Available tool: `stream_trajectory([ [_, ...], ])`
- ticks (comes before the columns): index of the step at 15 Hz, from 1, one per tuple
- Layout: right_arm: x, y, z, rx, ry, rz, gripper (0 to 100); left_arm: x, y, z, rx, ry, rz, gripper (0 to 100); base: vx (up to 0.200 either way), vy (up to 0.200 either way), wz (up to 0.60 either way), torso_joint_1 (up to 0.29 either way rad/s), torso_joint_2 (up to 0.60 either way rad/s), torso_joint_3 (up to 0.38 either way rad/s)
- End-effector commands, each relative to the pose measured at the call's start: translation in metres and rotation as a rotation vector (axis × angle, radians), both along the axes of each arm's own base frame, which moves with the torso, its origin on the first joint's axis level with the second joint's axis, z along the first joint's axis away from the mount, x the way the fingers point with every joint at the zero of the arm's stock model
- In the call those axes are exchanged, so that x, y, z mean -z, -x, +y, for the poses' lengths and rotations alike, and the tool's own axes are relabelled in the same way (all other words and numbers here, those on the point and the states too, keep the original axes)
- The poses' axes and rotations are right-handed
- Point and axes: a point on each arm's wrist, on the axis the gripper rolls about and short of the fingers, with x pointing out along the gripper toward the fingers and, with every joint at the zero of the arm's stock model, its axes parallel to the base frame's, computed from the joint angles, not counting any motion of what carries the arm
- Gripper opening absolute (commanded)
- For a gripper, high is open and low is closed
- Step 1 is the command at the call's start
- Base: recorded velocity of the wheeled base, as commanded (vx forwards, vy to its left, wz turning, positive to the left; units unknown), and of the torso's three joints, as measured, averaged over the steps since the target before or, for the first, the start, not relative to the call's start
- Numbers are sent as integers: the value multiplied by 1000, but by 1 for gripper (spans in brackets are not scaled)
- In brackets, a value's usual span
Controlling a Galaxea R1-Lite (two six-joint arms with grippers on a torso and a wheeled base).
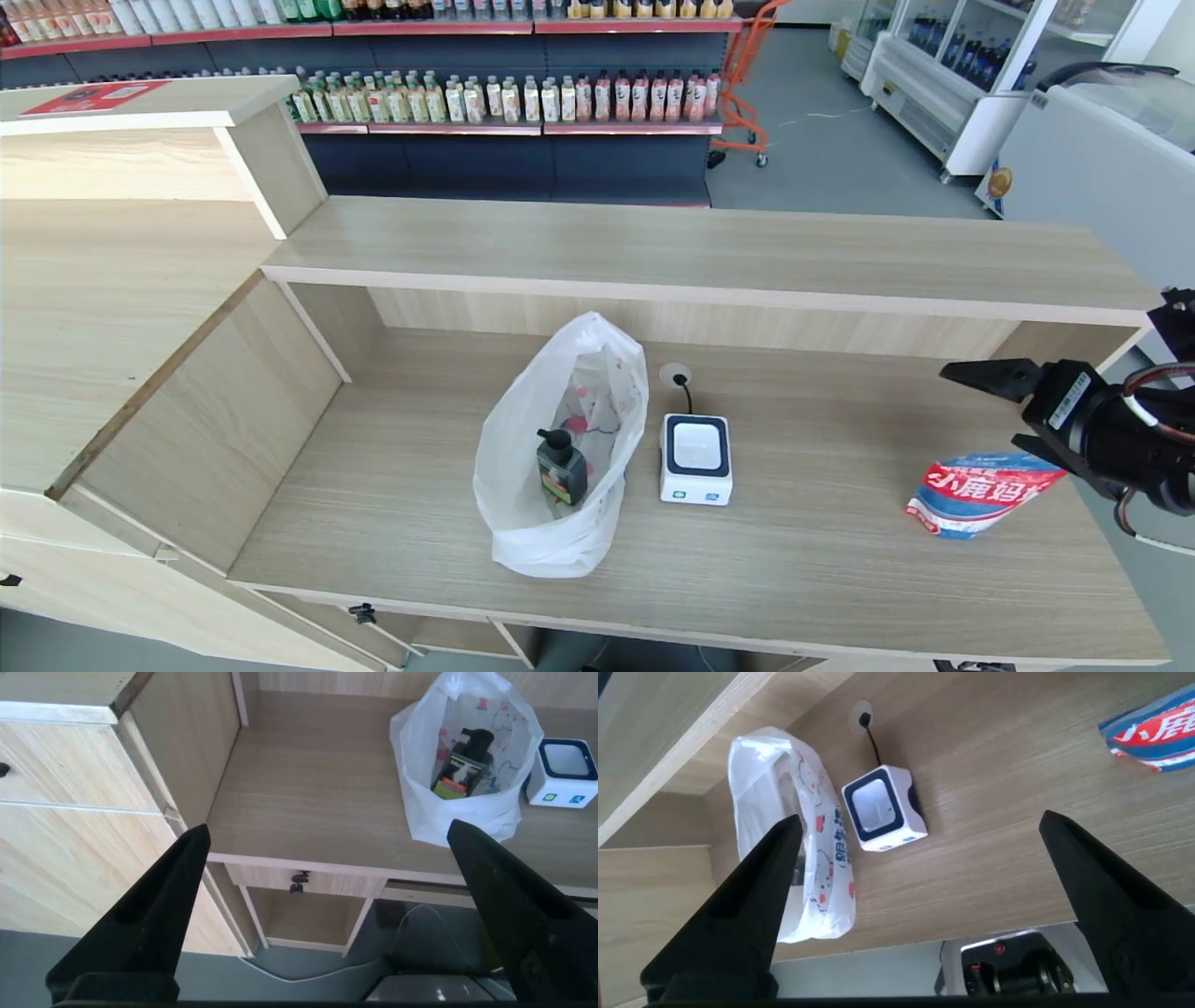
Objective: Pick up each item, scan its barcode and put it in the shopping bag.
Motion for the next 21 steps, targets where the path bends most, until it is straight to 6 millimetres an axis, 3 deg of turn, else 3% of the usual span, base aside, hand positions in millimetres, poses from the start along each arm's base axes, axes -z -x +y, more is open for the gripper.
stream_trajectory([
  [1,2,-1,0,2,-5,8,100,0,0,0,0,1,0,100,0,-200,0,2,2,2],
  [8,8,-8,-4,98,-66,54,100,0,0,0,-2,1,2,100,0,-200,0,2,0,2],
  [15,36,-23,-16,369,-128,270,100,0,0,0,0,2,0,100,0,0,0,0,0,0],
  [19,69,-50,-17,459,-77,383,100,0,0,0,0,2,-2,100,0,0,0,0,0,0],
  [21,90,-77,-15,469,-60,402,100,0,0,0,0,2,-2,100,0,0,0,0,0,0],
])
